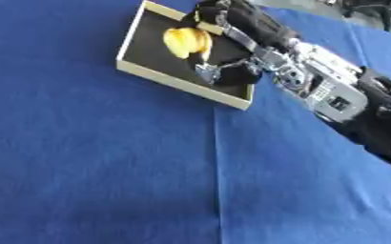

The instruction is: Pick up objects on the table and place them in the box.

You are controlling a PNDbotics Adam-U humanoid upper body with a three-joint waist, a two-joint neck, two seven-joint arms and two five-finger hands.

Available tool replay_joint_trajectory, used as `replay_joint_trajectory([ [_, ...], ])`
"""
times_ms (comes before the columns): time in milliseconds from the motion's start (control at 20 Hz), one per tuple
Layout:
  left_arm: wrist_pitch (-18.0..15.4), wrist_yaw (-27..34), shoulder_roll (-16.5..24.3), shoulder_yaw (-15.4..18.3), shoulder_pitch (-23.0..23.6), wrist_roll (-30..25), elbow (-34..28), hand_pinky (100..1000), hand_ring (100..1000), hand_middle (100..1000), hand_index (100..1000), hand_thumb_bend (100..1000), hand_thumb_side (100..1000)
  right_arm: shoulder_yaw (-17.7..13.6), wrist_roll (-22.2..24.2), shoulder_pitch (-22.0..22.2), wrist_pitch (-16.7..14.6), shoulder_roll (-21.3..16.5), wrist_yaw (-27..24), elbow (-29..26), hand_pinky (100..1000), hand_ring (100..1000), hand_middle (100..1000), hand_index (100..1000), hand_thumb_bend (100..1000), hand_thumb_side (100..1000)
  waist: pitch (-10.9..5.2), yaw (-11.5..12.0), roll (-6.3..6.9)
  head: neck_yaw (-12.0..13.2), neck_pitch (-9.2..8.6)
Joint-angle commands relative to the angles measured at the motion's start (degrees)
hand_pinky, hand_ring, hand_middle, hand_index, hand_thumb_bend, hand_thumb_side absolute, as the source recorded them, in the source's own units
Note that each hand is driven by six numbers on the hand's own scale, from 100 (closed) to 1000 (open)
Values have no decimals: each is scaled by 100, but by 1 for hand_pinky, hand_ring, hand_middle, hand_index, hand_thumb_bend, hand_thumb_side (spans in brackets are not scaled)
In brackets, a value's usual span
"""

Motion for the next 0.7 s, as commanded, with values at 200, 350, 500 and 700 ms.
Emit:
replay_joint_trajectory([
  [200,14,21,48,41,-20,1,-92,943,744,729,882,100,574,-44,321,12,433,-95,552,-44,818,875,854,897,216,100,-103,-7,60,-24,-92],
  [350,18,26,39,40,-13,-7,-92,944,743,728,882,100,574,-36,424,20,792,-63,954,-44,849,921,897,922,225,214,-82,-16,60,-28,-89],
  [500,30,35,25,21,4,-33,-92,946,742,728,882,100,573,-17,534,13,1047,-40,1295,-44,892,973,911,937,280,283,-69,-21,60,-40,-71],
  [700,42,49,17,11,2,-65,-92,945,742,727,882,100,573,-36,731,-11,1229,-27,1585,-44,900,982,920,938,330,277,-67,-16,60,-60,-52],
])
